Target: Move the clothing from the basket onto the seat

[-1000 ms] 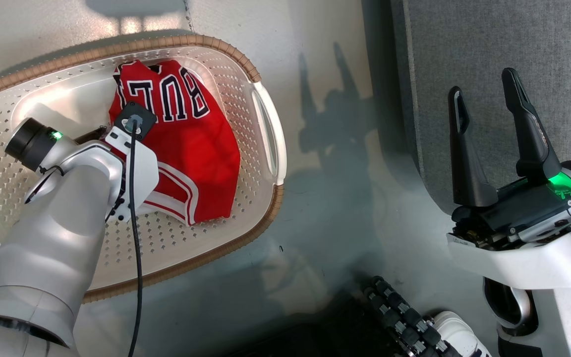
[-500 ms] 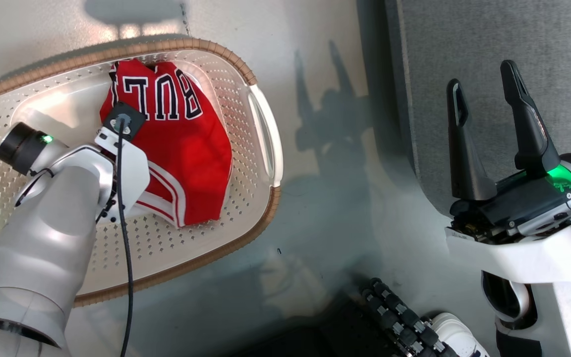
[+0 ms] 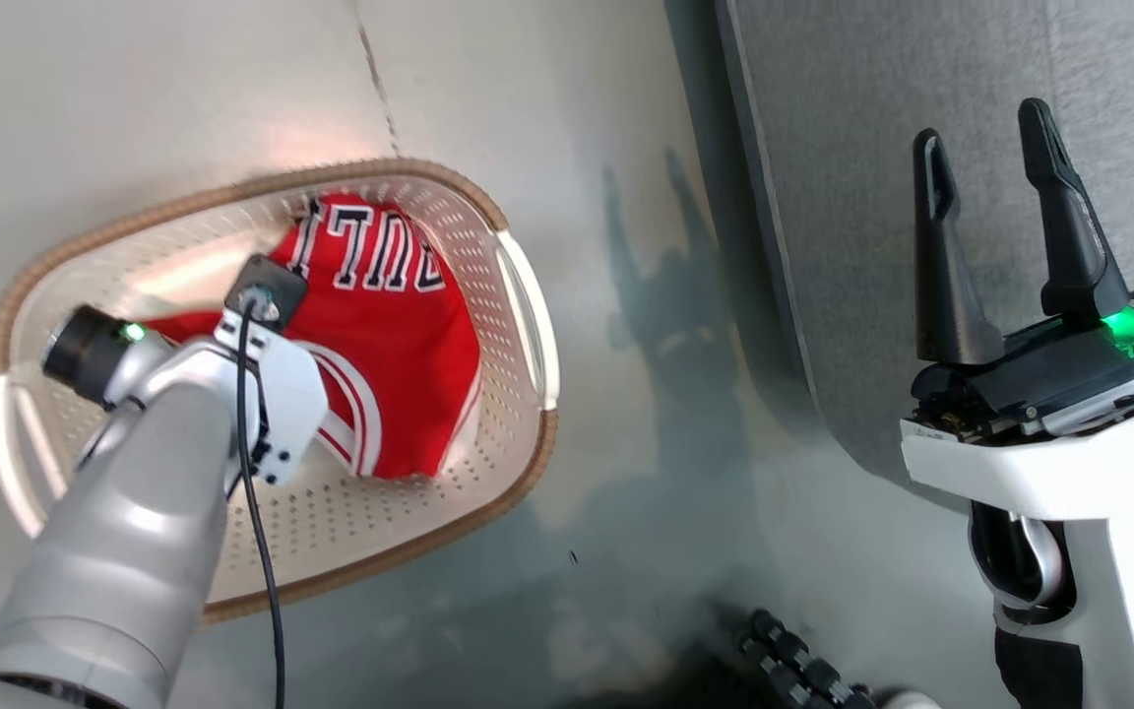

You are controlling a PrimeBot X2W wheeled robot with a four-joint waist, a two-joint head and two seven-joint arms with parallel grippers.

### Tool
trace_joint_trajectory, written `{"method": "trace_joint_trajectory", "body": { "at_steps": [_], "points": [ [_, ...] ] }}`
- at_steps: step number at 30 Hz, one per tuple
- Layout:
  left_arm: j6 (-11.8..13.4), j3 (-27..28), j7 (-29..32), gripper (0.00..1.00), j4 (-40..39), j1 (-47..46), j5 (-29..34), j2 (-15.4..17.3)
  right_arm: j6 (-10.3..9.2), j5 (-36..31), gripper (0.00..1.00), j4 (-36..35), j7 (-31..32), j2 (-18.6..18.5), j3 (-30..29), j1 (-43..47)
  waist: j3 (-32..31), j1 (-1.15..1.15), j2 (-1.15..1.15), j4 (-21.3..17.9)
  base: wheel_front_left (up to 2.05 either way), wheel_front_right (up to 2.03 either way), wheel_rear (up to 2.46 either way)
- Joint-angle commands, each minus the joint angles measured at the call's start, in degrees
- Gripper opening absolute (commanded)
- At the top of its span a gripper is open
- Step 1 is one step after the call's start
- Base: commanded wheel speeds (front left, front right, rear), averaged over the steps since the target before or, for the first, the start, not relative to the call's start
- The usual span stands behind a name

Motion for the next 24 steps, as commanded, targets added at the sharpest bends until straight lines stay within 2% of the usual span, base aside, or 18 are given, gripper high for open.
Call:
{"method": "trace_joint_trajectory", "body": {
  "at_steps": [1, 10, 16, 18, 23, 24],
  "points": [
    [-0.1, 0.3, -0.9, 0.00, -0.1, 0.6, -0.7, -0.1, 0.01, -0.4, 1.00, 0.5, -0.3, -0.1, -0.3, 0.1, -3.4, 0.00, 0.00, 1.7, 0.00, 0.00, 0.00],
    [-1.4, 0.6, -10.8, 0.00, 0.0, 6.0, -3.4, -3.1, 0.01, -2.8, 1.00, 3.0, -0.3, -0.2, -1.8, 2.5, -14.4, 0.00, 0.00, 5.7, 0.00, 0.00, 0.00],
    [-2.1, 1.8, -14.8, 0.00, -2.0, 10.3, -6.2, -4.5, 0.01, -4.2, 1.00, 4.8, -0.3, -0.2, -3.0, 4.8, -22.2, 0.00, 0.00, 8.6, 0.00, 0.00, 0.00],
    [-2.2, 2.5, -15.1, 0.00, -5.3, 11.5, -7.3, -4.9, 0.01, -4.7, 1.00, 5.2, -0.3, -0.2, -3.3, 5.6, -24.4, 0.00, 0.00, 9.8, 0.00, 0.00, 0.00],
    [-2.2, 3.9, -15.1, 0.00, -19.4, 16.8, -7.3, -4.8, 0.01, -5.7, 1.00, 6.5, -0.3, -0.2, -3.8, 7.3, -28.9, 0.00, 0.00, 12.6, 0.00, 0.00, 0.00],
    [-2.2, 3.9, -15.1, 0.00, -19.4, 16.8, -7.3, -4.8, 0.01, -5.7, 1.00, 6.5, -0.3, -0.2, -3.8, 7.3, -28.9, 0.00, 0.00, 12.6, 0.00, 0.00, 0.00]
  ]
}}
